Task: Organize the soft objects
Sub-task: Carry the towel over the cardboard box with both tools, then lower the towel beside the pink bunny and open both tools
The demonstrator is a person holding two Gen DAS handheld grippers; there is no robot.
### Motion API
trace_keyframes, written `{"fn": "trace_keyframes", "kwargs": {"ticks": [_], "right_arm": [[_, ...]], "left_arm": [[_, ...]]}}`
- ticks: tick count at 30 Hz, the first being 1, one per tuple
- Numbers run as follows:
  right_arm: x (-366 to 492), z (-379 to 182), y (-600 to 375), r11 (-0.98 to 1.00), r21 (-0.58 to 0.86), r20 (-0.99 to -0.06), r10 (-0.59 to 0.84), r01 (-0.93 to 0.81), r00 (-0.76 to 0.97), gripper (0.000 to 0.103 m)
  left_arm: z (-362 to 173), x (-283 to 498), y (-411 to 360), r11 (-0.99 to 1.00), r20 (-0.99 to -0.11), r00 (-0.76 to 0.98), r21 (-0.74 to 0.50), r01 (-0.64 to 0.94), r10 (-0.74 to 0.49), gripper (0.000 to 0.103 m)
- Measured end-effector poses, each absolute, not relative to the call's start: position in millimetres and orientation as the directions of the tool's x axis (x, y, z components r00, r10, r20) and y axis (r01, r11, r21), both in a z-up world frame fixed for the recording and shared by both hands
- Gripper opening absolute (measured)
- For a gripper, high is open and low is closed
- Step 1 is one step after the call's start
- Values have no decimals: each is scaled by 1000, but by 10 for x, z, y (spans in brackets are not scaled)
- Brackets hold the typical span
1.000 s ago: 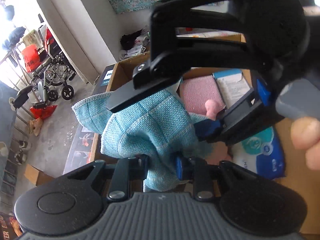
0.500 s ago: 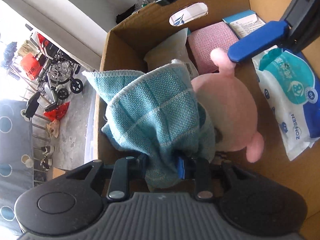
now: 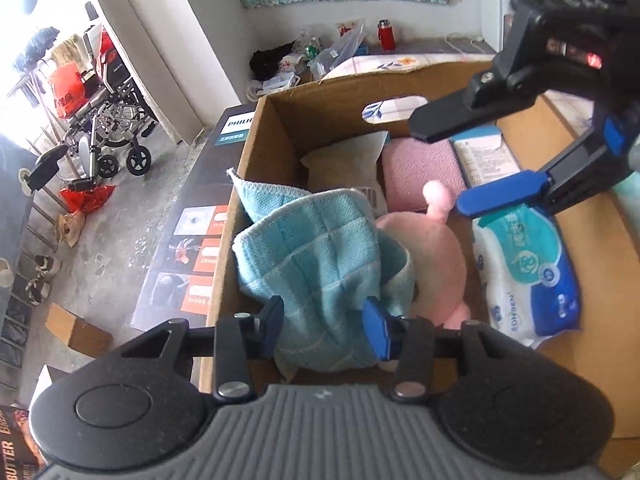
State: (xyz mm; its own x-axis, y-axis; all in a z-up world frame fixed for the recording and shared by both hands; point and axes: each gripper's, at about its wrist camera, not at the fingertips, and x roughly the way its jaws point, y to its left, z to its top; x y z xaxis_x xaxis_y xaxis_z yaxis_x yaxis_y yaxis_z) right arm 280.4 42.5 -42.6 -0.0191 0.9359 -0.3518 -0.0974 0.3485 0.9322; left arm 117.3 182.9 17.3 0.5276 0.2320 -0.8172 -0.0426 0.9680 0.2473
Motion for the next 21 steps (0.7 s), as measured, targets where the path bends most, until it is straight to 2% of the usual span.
{"fn": "trace_keyframes", "kwargs": {"ticks": [4,11,17,18,20,21], "right_arm": [[2798,-377,469,383,914,-387,922,-134,-5,70],[2900,-288,603,596,765,-582,802,-243,135,64],[2992,-539,795,673,700,-670,735,-239,104,49],[2989,-585,821,681,692,-681,726,-238,98,45],[2983,-677,862,689,683,-693,716,-240,84,29],[2979,-705,866,682,691,-686,723,-240,79,27]], "left_arm": [[115,1184,1798,988,-837,528,154,-20,141,34],[-94,1425,1909,983,-841,510,171,-67,181,31],[-143,1465,2027,981,-845,497,166,-101,195,29],[-142,1456,2040,981,-846,497,164,-103,193,29],[-135,1448,2054,981,-845,498,163,-105,194,29],[-133,1450,2055,981,-844,499,164,-105,195,29]]}}
